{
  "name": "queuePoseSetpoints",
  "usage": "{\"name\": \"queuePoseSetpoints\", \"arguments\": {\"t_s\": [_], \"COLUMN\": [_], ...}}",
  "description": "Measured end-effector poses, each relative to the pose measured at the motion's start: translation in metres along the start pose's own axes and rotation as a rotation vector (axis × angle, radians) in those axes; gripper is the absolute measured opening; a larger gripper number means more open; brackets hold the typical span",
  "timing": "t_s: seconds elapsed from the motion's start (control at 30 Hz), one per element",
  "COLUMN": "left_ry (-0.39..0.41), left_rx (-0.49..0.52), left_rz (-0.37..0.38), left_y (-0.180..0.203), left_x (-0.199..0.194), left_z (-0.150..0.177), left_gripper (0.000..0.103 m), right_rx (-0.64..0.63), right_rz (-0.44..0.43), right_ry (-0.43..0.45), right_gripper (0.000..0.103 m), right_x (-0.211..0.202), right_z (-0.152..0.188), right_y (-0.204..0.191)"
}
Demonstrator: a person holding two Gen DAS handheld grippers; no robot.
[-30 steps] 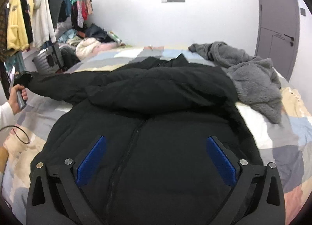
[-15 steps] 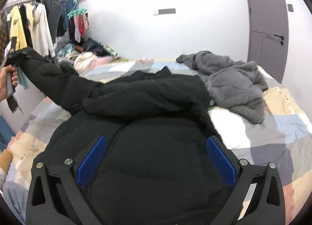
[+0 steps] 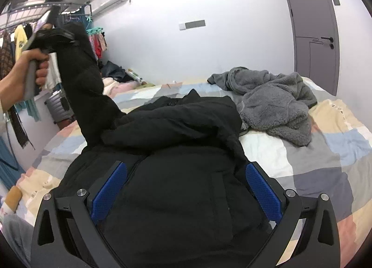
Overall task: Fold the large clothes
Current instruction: 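Lift the sleeve with the left tool and fold it over the jacket body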
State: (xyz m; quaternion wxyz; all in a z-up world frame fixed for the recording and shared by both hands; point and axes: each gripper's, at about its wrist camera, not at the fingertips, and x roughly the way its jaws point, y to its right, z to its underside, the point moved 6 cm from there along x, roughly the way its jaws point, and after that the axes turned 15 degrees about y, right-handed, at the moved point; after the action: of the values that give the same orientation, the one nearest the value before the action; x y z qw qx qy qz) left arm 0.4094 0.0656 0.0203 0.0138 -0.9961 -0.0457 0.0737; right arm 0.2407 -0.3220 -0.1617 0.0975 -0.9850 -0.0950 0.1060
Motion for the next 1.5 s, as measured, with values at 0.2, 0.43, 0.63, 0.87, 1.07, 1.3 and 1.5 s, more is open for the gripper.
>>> {"name": "queuePoseSetpoints", "arguments": {"t_s": [0.2,0.43,0.63,0.87,1.07,1.3,1.5], "left_ry": [-0.042,-0.149,-0.26,-0.332,-0.351,-0.315,-0.237], "left_rx": [-0.028,-0.093,-0.045,0.019,-0.065,-0.124,-0.06], "left_rz": [0.121,0.261,0.262,0.3,0.341,0.356,0.303], "left_y": [0.077,0.151,0.199,0.211,0.201,0.186,0.149], "left_x": [0.015,0.038,0.055,0.065,0.056,0.019,-0.021], "left_z": [0.036,0.095,0.164,0.196,0.181,0.158,0.126], "left_gripper": [0.01,0.01,0.01,0.01,0.024,0.085,0.085], "right_rx": [-0.005,0.053,0.138,0.176,0.15,0.125,0.107], "right_rz": [0.051,0.092,0.17,0.176,0.166,0.162,0.137], "right_ry": [0.055,0.074,0.078,0.027,0.017,0.016,0.046], "right_gripper": [0.103,0.103,0.103,0.103,0.103,0.103,0.103], "right_x": [-0.011,-0.013,-0.011,0.005,0.008,0.007,0.003], "right_z": [-0.007,-0.009,-0.006,0.004,0.005,0.005,-0.004], "right_y": [0.011,0.03,0.061,0.068,0.06,0.053,0.043]}}
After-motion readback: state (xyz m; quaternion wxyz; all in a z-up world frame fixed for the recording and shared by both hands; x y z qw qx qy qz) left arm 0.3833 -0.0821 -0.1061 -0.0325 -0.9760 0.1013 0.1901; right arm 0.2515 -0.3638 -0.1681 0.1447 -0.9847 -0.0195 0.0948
